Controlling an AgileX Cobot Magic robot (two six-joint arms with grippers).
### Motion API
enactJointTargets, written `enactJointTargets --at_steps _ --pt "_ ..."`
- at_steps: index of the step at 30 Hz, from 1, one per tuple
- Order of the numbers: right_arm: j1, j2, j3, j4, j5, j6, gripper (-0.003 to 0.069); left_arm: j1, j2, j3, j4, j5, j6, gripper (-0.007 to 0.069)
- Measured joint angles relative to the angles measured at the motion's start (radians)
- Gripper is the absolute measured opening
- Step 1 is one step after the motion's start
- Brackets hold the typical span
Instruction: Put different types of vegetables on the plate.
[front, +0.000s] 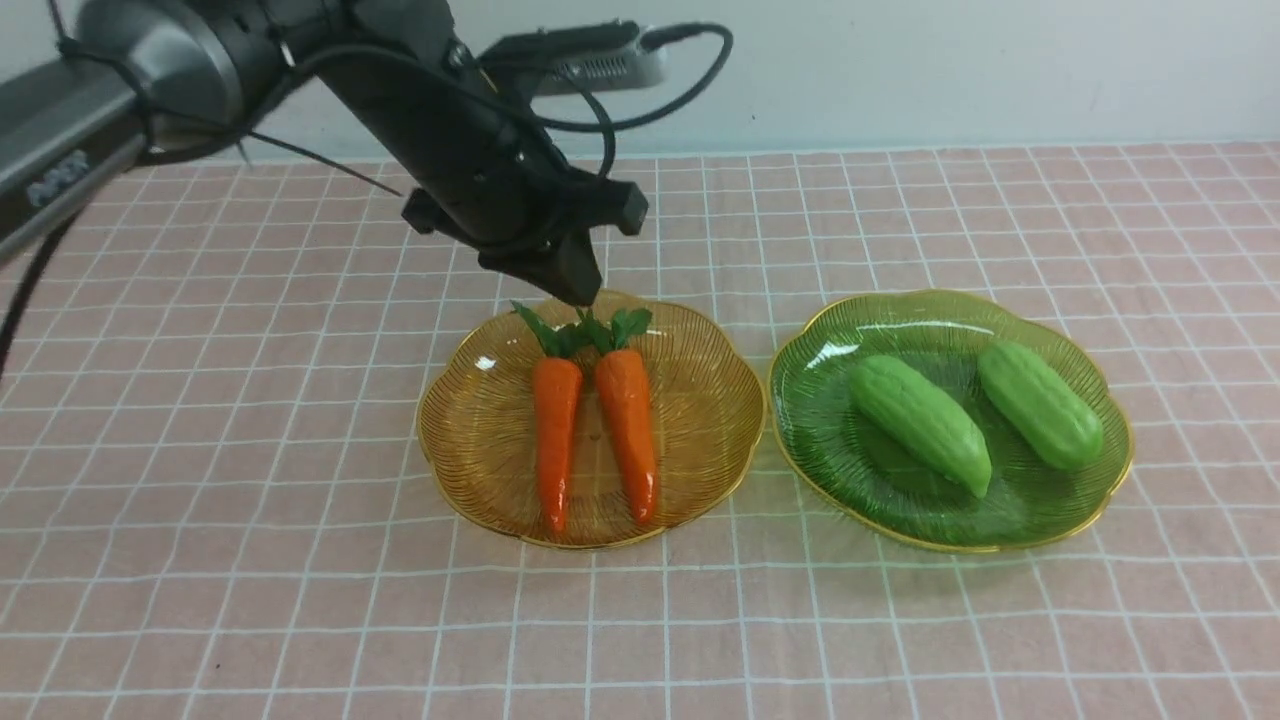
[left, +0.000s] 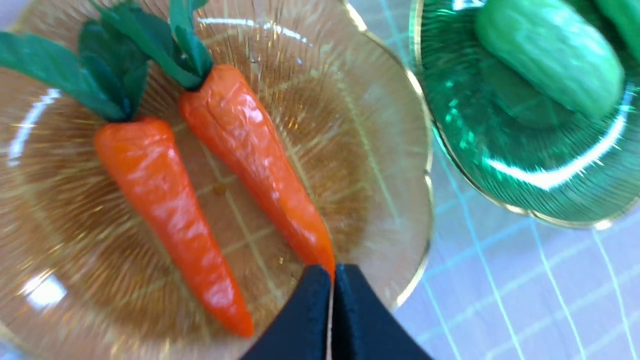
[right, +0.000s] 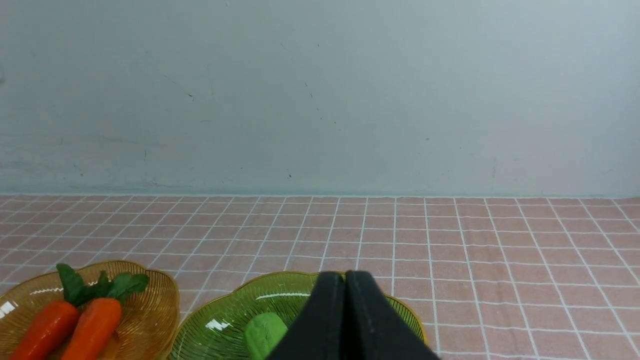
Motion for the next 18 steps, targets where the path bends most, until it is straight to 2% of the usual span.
enactJointTargets --at_steps 7,12,18 --pt "0.000 -0.244 0.192 -0.217 0.019 0.000 -0.0016 0.000 -0.158 -0.001 0.099 0.062 0.001 -0.0003" --pt "0.000 -0.401 0.335 -0.258 0.048 -0.001 -0.0016 0.000 -0.259 -0.001 0.161 0.075 0.001 -0.0003" --pt "-0.001 -0.411 0.350 -0.340 0.095 -0.001 -0.0016 0.000 -0.413 0.091 0.206 0.077 -0.008 -0.0003"
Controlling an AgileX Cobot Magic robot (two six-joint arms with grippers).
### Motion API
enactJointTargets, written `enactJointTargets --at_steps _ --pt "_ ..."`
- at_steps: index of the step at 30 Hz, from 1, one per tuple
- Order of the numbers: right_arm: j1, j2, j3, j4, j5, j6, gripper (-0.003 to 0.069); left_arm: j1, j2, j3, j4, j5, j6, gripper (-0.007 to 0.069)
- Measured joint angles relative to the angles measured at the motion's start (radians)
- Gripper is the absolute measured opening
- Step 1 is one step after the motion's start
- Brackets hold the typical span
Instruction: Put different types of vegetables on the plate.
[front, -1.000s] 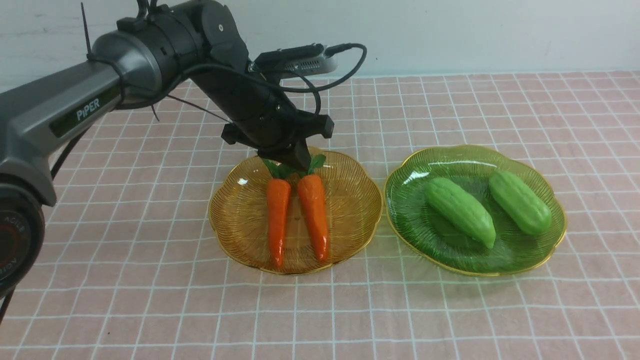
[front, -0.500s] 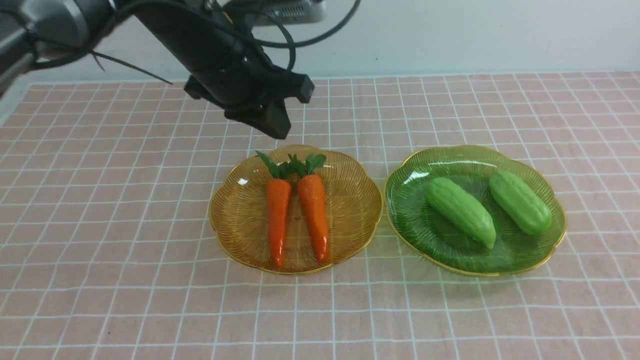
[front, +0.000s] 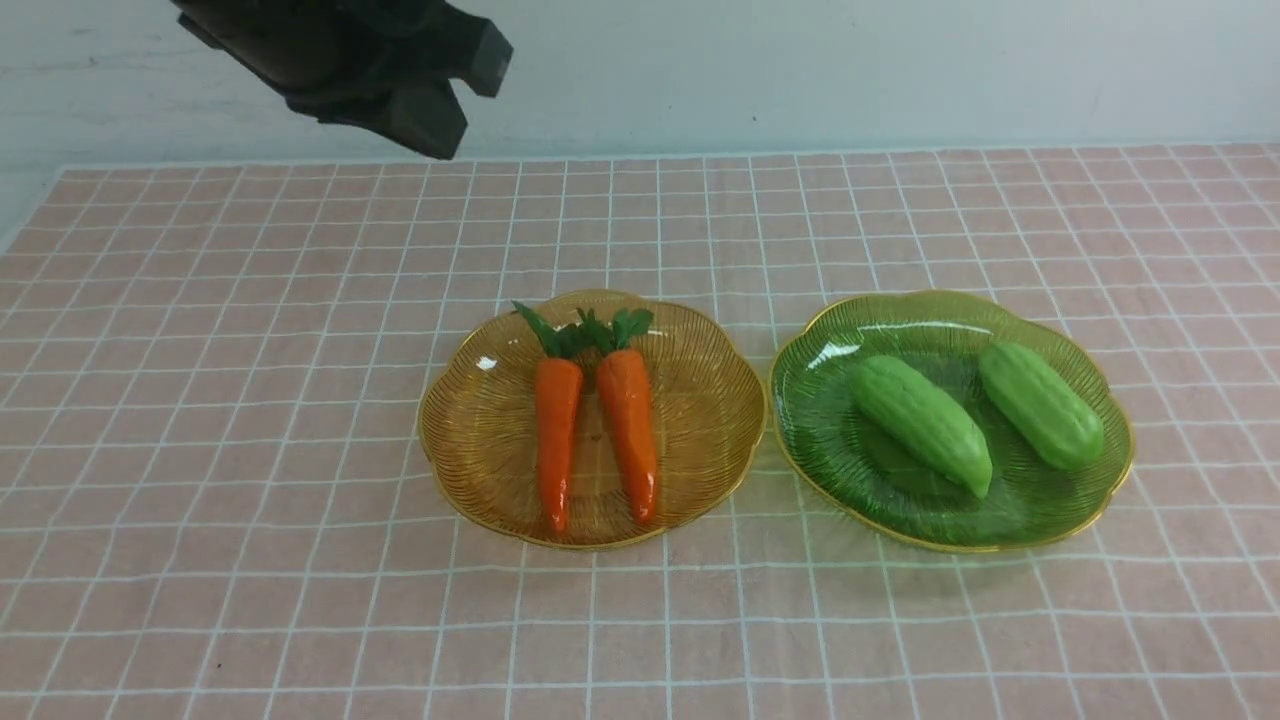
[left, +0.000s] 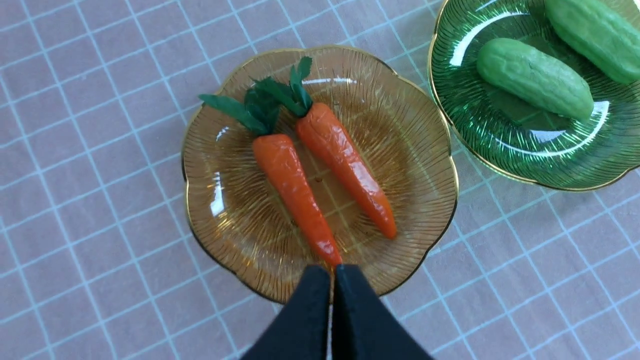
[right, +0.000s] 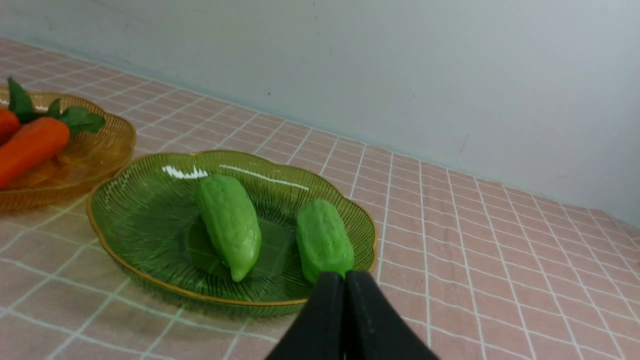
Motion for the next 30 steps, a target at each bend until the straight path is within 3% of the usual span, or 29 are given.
enactJointTargets --at_steps 14,21,25,30 --pt "0.000 0.000 0.000 -0.019 0.125 0.007 -0.0016 0.000 -0.317 0.390 0.065 0.000 -0.027 -0.0003" --pt "0.000 0.000 -0.001 0.040 0.143 0.134 -0.0016 0.000 -0.575 0.681 0.071 -0.045 -0.044 -0.0003" --pt "0.000 0.000 -0.001 0.052 0.144 0.176 -0.0016 0.000 -0.782 0.892 0.088 -0.156 -0.060 -0.0003" --pt "0.000 0.000 -0.001 0.052 0.145 0.179 -0.0016 0.000 -1.077 1.175 0.092 -0.412 -0.165 -0.0003"
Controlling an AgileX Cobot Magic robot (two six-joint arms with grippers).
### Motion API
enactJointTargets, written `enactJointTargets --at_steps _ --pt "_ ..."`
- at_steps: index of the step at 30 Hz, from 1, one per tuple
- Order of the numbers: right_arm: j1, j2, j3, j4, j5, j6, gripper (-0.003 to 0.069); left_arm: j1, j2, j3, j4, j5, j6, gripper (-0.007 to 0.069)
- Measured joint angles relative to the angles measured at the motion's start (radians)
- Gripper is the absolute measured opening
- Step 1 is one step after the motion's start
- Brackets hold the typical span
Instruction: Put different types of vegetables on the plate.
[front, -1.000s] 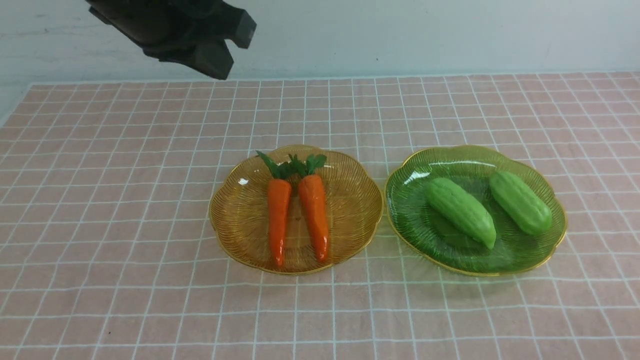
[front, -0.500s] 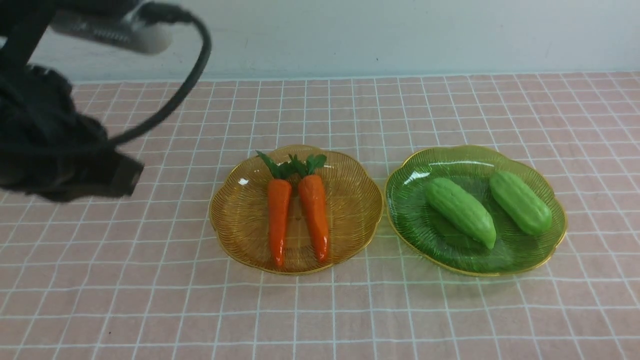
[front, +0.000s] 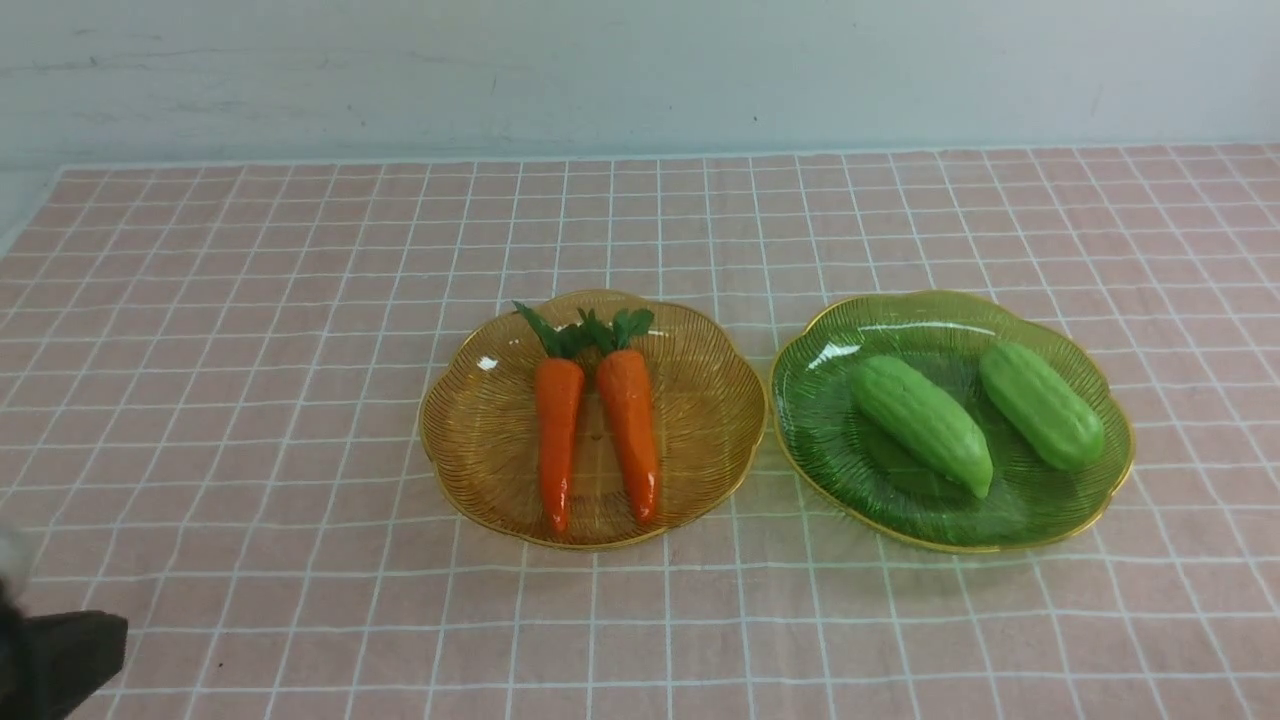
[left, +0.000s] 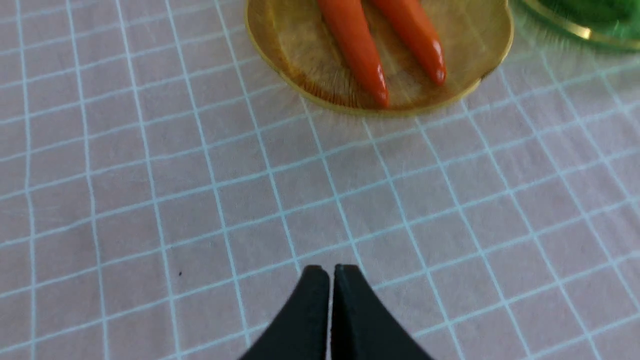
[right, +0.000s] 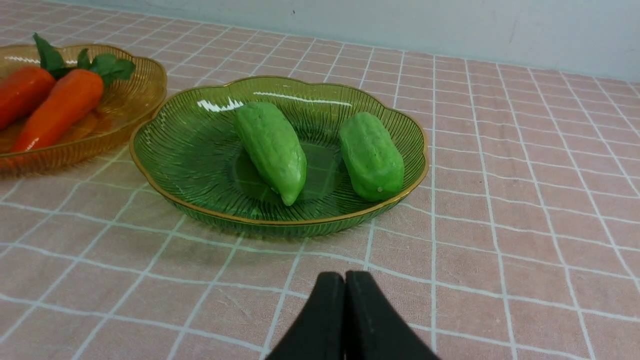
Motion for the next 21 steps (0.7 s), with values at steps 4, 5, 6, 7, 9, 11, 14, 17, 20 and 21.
enactJointTargets --at_steps 4,5,6,7,9,11,14,17,20,21 --pt "0.000 0.000 0.000 0.001 0.001 0.000 -0.0016 0.000 -0.192 0.204 0.004 -0.254 -0.085 -0.0003" --pt "0.000 0.000 0.000 0.001 0.001 0.000 -0.0016 0.000 -0.207 0.221 0.004 -0.275 -0.087 -0.0003" --pt "0.000 0.000 0.000 0.001 0.001 0.000 -0.0016 0.000 -0.243 0.260 0.004 -0.318 -0.098 -0.0003" --pt "0.000 0.000 0.000 0.001 0.001 0.000 -0.0016 0.000 -0.299 0.314 0.004 -0.369 -0.104 -0.0003" --pt "0.000 0.000 0.000 0.001 0.001 0.000 -0.0016 0.000 -0.337 0.365 0.004 -0.388 -0.104 -0.0003" --pt "0.000 0.000 0.000 0.001 0.001 0.000 -0.0016 0.000 -0.365 0.401 0.005 -0.396 -0.105 -0.0003" --pt "0.000 0.000 0.000 0.001 0.001 0.000 -0.0016 0.000 -0.387 0.460 0.006 -0.402 -0.107 -0.0003" --pt "0.000 0.000 0.000 0.002 0.001 0.000 -0.0016 0.000 -0.390 0.508 0.066 -0.405 -0.102 -0.0003" --pt "0.000 0.000 0.000 0.002 0.001 0.000 -0.0016 0.006 -0.390 0.543 0.130 -0.410 -0.101 -0.0003" --pt "0.000 0.000 0.000 0.002 0.001 0.000 -0.0016 0.008 -0.390 0.546 0.135 -0.410 -0.101 -0.0003"
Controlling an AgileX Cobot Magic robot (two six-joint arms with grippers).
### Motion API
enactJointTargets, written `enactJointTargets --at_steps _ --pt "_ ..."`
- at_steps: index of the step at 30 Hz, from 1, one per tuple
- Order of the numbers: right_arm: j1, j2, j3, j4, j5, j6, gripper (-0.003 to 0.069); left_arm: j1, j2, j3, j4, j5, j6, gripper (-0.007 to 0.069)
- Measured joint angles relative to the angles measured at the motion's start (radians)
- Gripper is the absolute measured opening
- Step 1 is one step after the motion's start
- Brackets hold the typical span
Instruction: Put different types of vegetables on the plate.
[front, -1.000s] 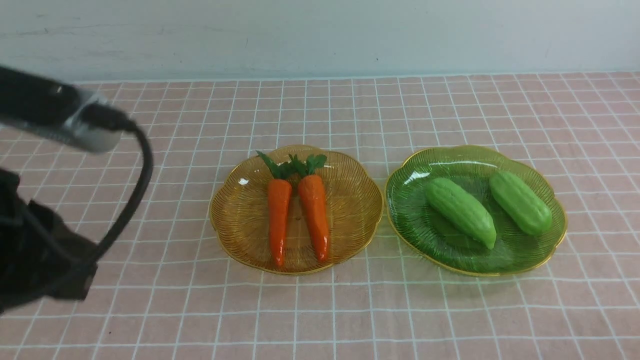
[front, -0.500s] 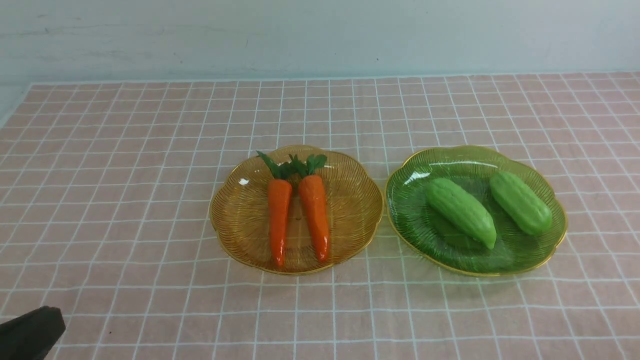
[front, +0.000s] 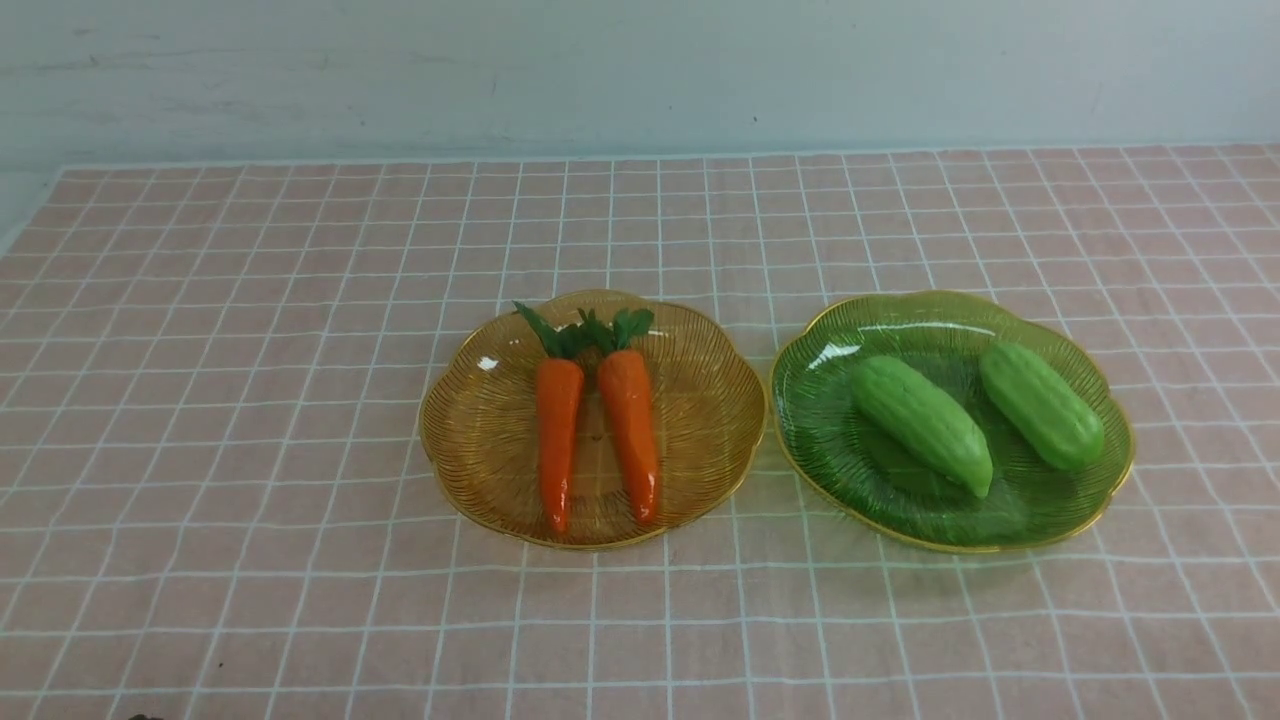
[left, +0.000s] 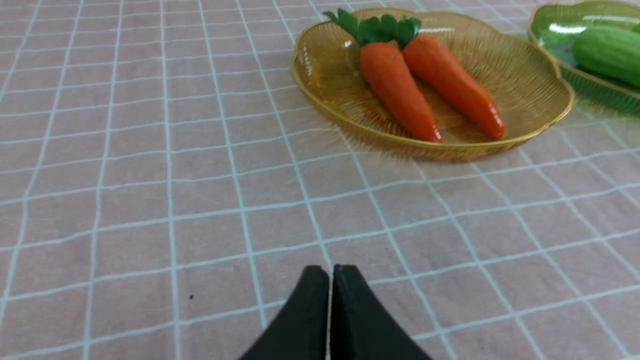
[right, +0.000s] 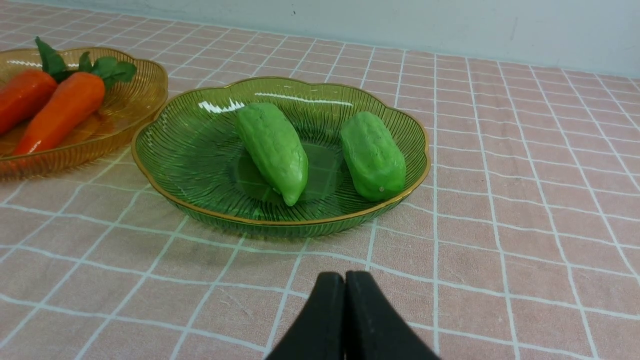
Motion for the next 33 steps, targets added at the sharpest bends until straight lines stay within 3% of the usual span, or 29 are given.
enactJointTargets --at_steps 6,14,33 --pt "0.000 0.000 0.000 0.000 0.000 0.000 -0.0016 0.180 -0.012 0.061 -0.021 -0.013 0.091 -0.0003" --pt "0.000 0.000 0.000 0.000 0.001 0.000 -0.0016 0.314 -0.078 0.076 -0.094 -0.021 0.164 -0.0003" --pt "0.000 0.000 0.000 0.001 0.001 0.000 -0.0016 0.319 -0.080 0.077 -0.101 -0.029 0.168 -0.0003"
